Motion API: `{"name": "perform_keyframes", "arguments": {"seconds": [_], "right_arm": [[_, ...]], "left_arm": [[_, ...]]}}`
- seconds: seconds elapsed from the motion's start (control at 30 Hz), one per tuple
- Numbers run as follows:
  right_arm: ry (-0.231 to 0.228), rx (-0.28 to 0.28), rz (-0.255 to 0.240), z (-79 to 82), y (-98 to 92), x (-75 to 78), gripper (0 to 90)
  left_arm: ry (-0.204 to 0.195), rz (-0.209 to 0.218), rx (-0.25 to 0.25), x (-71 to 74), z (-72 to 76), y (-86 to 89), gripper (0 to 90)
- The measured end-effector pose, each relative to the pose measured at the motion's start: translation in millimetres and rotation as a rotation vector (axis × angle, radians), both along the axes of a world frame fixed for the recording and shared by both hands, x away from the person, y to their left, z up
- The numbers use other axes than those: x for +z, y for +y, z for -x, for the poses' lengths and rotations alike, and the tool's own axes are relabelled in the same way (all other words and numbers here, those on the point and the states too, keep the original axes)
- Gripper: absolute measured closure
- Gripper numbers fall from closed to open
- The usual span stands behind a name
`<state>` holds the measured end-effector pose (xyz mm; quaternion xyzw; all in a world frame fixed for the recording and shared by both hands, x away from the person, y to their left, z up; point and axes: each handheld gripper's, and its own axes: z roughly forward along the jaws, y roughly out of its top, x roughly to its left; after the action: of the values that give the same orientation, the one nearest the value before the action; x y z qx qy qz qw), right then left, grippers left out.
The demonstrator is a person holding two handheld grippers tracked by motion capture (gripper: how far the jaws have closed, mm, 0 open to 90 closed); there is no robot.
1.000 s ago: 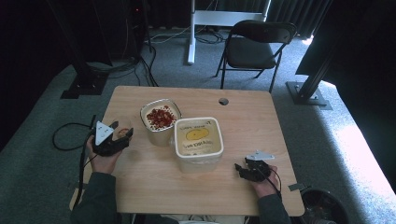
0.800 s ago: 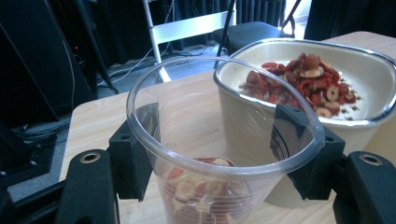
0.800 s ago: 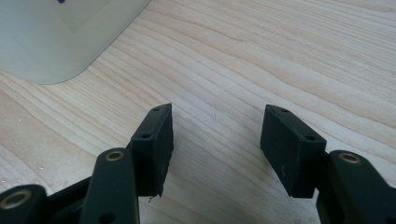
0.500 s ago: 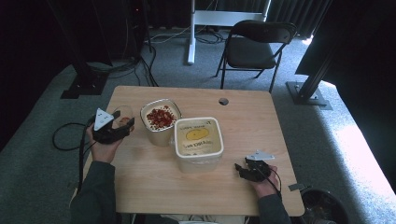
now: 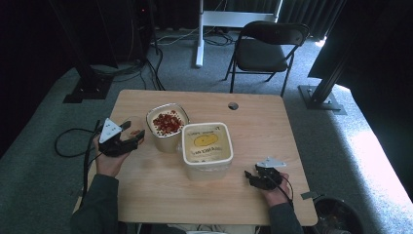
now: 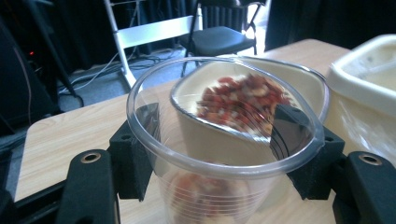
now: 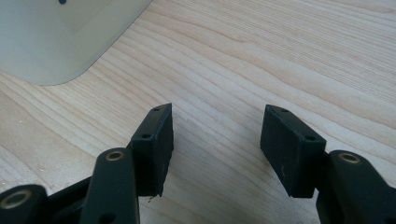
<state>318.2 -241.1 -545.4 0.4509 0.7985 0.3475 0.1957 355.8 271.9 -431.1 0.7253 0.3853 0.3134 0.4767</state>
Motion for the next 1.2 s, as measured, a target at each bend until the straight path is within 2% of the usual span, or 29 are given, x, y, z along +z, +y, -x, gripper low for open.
{"name": "perform_keyframes", "arguments": {"seconds": [0.1,0.27,0.37,0.47,0.5,0.6,0.7,0.8,0.83,0.9,0.93,1.0,1.1,1.2], "right_arm": [[0.000,0.001,0.000,0.0,0.0,0.0,43.3],[0.000,0.002,0.000,0.1,-0.1,0.0,43.3],[-0.001,0.002,-0.001,-0.2,0.0,-0.2,43.3],[0.000,0.003,0.000,0.1,-0.2,0.0,43.3],[0.000,0.004,-0.001,0.0,-0.3,0.0,43.3],[-0.001,0.003,-0.001,-0.3,-0.3,-0.2,43.3],[0.000,0.002,0.000,0.3,-0.2,0.0,43.3],[-0.001,0.003,-0.001,-0.3,-0.2,-0.2,43.3],[-0.001,0.003,0.000,-0.3,-0.2,-0.2,43.3],[-0.001,0.002,-0.001,-0.1,-0.2,-0.1,43.3],[0.000,0.002,-0.001,0.1,-0.3,-0.1,43.3],[-0.002,0.002,-0.001,-0.2,-0.3,-0.2,43.3],[0.000,0.001,-0.001,0.1,-0.2,-0.1,43.3],[-0.001,0.002,-0.001,0.0,-0.3,-0.1,43.3]], "left_arm": [[0.009,0.036,0.027,-0.1,-4.8,4.9,34.7],[0.001,0.006,-0.007,-1.9,2.1,-3.3,34.7],[0.016,0.041,-0.011,-1.0,-2.0,-3.9,34.6],[0.005,0.017,-0.035,-1.6,4.7,-8.0,34.6],[0.001,0.013,-0.032,-1.2,5.5,-6.6,34.7],[0.005,0.050,-0.003,1.5,3.9,2.8,34.6],[-0.008,0.024,-0.017,2.8,8.9,2.8,34.6],[0.008,0.027,-0.039,1.8,10.4,3.7,34.7],[0.010,0.006,-0.046,1.0,12.5,3.2,34.7],[0.010,0.006,-0.046,1.0,12.5,3.2,34.7],[-0.003,0.032,-0.018,1.9,13.7,12.7,34.6],[0.001,0.054,-0.029,2.5,13.8,15.4,34.7],[-0.012,0.024,-0.068,1.0,20.0,9.8,34.6],[-0.007,0.042,-0.048,-0.5,18.7,13.7,34.6]]}}
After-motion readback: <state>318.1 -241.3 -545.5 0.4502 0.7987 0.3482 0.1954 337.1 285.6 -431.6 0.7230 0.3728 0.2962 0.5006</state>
